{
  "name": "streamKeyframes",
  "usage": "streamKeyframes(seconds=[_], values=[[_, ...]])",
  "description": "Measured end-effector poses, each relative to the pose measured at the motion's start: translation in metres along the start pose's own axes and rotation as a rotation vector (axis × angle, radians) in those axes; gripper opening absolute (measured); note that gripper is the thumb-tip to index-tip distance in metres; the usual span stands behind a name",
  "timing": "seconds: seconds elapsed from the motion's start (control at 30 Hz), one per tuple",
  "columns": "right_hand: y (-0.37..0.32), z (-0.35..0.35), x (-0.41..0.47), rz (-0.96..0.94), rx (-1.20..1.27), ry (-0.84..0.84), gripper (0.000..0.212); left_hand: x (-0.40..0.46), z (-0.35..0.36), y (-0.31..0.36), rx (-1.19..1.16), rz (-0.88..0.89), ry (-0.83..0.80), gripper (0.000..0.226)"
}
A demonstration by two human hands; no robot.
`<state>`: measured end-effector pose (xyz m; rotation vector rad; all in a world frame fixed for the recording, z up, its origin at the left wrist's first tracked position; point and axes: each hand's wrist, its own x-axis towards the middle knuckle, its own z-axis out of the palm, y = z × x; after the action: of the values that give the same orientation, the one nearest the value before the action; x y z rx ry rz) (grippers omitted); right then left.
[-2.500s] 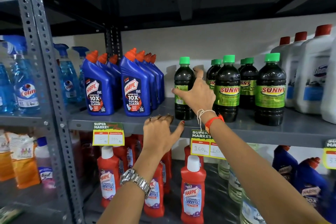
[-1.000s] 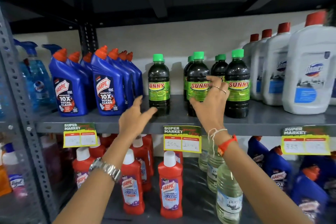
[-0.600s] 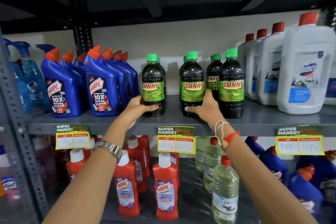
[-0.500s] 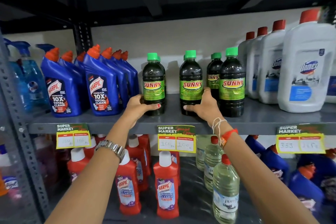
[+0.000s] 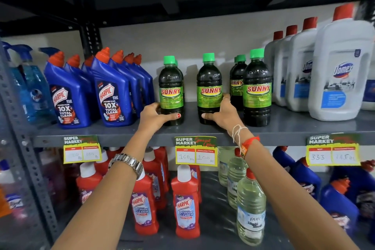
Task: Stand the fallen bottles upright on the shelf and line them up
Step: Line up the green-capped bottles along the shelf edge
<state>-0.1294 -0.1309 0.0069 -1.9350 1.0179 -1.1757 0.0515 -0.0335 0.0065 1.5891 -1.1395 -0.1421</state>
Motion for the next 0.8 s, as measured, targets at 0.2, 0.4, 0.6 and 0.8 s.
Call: streamKeyframes(seconds=[0.2,0.4,0.6,0.8], values=[[-0.009,-0.012,-0.029,-0.187,-0.073,0.205,0.073,-0.015,-0.002,0.0,0.142,0.053,0.032,0.083],[0.001,-0.046,-0.06,-0.231,-0.031,0.572,0.022,-0.047,-0.017,-0.008,0.359,0.202,0.266,0.074],[0.022,-0.076,-0.063,-0.029,-0.207,0.719,0.07,-0.064,-0.018,-0.029,0.855,0.168,0.142,0.08],[0.031,-0.083,-0.06,0.011,-0.304,0.526,0.098,-0.072,-0.014,-0.038,0.817,0.241,0.227,0.072]])
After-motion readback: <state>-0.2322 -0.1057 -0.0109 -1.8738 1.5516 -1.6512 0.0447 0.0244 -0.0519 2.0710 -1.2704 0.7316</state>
